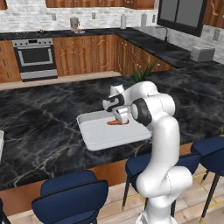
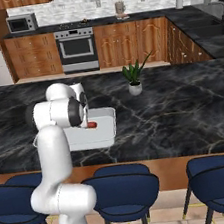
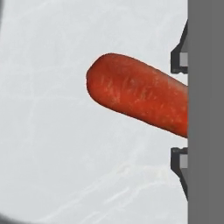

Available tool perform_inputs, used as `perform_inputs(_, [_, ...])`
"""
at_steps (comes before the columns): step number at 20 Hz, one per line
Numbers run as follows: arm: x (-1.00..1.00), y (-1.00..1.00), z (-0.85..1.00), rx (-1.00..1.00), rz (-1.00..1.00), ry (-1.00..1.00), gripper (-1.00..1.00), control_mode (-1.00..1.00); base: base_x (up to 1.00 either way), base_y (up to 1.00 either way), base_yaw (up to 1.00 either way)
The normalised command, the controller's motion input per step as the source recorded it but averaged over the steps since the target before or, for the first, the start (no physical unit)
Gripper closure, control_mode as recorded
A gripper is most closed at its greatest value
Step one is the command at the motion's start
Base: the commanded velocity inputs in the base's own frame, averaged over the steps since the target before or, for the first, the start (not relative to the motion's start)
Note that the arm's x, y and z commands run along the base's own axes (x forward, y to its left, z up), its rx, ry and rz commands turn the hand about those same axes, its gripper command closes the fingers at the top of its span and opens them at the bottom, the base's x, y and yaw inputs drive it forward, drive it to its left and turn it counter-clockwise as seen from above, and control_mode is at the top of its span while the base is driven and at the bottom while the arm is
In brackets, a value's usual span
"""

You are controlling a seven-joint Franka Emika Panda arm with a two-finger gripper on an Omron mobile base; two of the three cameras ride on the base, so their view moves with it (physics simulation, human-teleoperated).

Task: Place the cold items (sweet potato and carrot) from the fridge in one tupperware on the dining counter. Place the warm items (hot dog and kebab skewer) in the stove area in another tupperware.

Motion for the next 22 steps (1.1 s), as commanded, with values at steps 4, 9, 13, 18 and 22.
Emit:
perform_inputs(4, [-0.18, 0.0, 0.14, 0.0, -0.04, -0.05, -1.0, -1.0, 0.0, 0.0, 0.0])
perform_inputs(9, [-0.46, -0.05, 0.64, 0.0, 0.0, -0.22, -1.0, -1.0, 0.0, 0.0, 0.0])
perform_inputs(13, [-0.7, 0.0, 0.63, 0.0, 0.03, -0.28, -1.0, -1.0, 0.0, 0.0, 0.0])
perform_inputs(18, [-0.97, 0.0, 0.56, -0.01, 0.18, -0.25, -1.0, -1.0, 0.0, 0.0, 0.0])
perform_inputs(22, [-1.0, 0.01, 0.81, -0.02, 0.2, -0.32, -1.0, -1.0, 0.0, 0.0, 0.0])
